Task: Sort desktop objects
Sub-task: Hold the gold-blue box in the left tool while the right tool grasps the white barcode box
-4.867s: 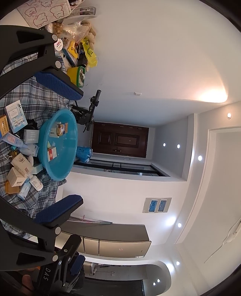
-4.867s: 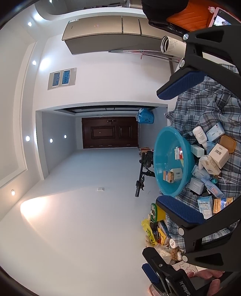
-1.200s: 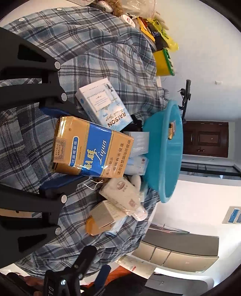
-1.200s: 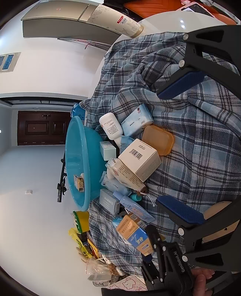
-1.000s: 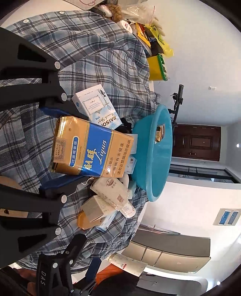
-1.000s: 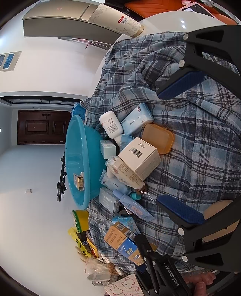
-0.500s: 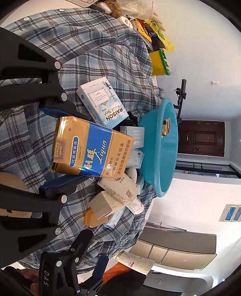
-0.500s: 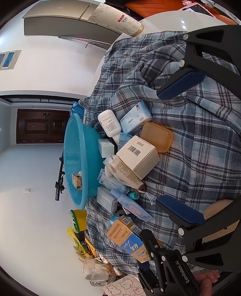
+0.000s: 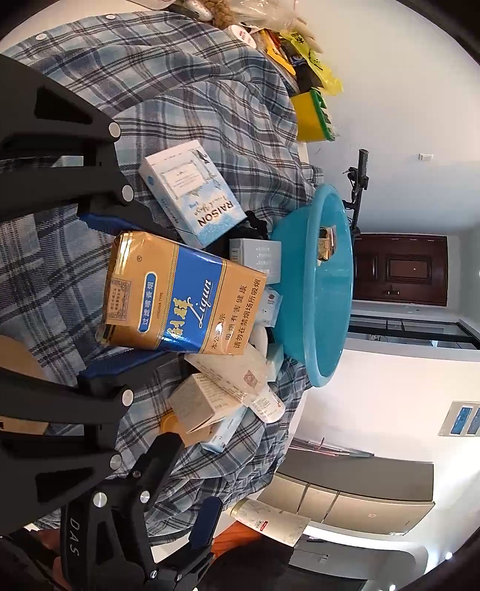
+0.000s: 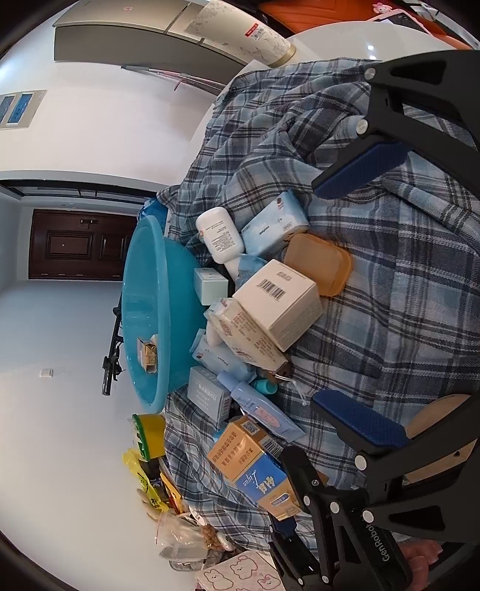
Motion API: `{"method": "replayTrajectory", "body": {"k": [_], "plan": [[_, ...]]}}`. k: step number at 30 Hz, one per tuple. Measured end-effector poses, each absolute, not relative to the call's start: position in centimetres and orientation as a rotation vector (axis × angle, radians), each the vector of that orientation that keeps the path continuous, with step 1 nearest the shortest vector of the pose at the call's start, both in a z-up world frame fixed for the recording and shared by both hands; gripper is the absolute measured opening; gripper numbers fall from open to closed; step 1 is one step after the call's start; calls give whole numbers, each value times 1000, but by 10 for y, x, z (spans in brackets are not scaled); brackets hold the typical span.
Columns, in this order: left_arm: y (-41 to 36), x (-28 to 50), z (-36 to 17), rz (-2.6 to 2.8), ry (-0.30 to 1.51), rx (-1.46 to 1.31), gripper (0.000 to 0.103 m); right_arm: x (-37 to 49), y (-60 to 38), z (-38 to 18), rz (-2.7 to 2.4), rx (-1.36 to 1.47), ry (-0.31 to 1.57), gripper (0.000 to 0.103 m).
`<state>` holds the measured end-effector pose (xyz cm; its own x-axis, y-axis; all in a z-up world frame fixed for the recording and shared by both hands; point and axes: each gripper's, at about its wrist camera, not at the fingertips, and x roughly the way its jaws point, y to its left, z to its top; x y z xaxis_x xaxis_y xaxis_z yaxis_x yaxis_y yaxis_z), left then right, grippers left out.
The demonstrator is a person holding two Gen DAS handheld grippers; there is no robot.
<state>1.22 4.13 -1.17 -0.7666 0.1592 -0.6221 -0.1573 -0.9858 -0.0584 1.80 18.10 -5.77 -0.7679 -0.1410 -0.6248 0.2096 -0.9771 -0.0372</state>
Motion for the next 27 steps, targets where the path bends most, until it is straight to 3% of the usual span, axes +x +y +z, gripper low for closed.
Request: {"method": "replayTrajectory", "body": {"k": [24,25,26,27], "plan": [[48,-25,-1,2853,28,-974,57,-56,174,-94,-2750,1154,162,102],[50,-25,-1,2851,30,-975,57,-55,174,-95,-2741,1145,148,98],[50,-25,-1,2851,32,-976,57,-54,176,-95,-2713,1136,115,70],[50,-25,-1,2851,29,-974,57,-53,178,-95,-2687,1152,67,61]]}}
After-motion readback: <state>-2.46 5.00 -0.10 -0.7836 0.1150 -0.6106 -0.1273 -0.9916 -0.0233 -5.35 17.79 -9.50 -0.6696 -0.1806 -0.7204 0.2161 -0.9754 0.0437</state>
